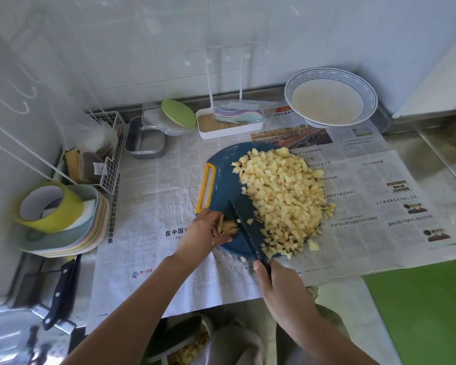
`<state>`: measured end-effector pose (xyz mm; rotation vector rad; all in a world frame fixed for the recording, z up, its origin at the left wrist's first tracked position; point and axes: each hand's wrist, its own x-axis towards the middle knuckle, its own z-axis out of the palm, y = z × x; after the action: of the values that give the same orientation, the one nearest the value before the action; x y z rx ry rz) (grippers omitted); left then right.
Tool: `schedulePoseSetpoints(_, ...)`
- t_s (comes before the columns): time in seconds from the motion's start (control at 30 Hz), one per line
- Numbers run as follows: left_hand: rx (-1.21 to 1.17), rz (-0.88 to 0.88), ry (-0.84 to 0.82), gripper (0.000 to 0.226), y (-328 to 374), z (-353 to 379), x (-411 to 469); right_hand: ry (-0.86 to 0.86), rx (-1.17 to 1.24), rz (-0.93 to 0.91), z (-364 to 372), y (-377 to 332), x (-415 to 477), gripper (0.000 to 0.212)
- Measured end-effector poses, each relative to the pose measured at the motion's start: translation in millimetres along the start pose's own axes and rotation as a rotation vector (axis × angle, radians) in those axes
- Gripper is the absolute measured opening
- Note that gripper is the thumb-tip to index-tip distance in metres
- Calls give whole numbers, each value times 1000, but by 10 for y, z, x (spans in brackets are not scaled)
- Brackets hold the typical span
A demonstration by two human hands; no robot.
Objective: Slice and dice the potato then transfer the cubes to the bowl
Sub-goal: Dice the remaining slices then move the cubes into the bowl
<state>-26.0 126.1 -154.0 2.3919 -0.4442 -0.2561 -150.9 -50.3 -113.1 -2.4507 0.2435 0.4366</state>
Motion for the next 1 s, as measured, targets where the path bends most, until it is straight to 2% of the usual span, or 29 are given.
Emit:
schedulePoseSetpoints(0.17, 10, 45, 31, 60, 30, 45, -42, 10, 26, 24, 5, 44, -12, 36)
schedulePoseSetpoints(0.33, 148, 254, 113, 28, -24, 104, -22, 8, 34, 36, -12, 42, -12, 36)
schedulePoseSetpoints(0.43, 212, 323, 90, 44, -51, 96, -4, 16, -4, 2, 8, 64, -12, 37)
schedulePoseSetpoints(0.53, 211, 292, 20, 82, -116, 54, -35, 34, 102, 34, 20, 94, -10, 37)
schedulePoseSetpoints(0.57, 254, 316, 22, 85, -145, 51, -52, 32, 74, 26, 24, 95, -15, 38)
schedulePoseSetpoints(0.67, 338, 355, 39, 81, -228, 72, -85, 15, 133, 62, 18, 94, -6, 40)
schedulePoseSetpoints(0.73, 297, 340, 63, 75, -235, 98, -83, 5, 159, 70, -1, 75, -6, 41)
schedulePoseSetpoints(0.87, 308, 376, 133, 55, -227, 142, -55, -3, 181, 69, -16, 48, 15, 38)
schedulePoseSetpoints(1.0, 269, 283, 257, 53, -171, 268, -70, 27, 72, 14, -18, 48, 98, 40)
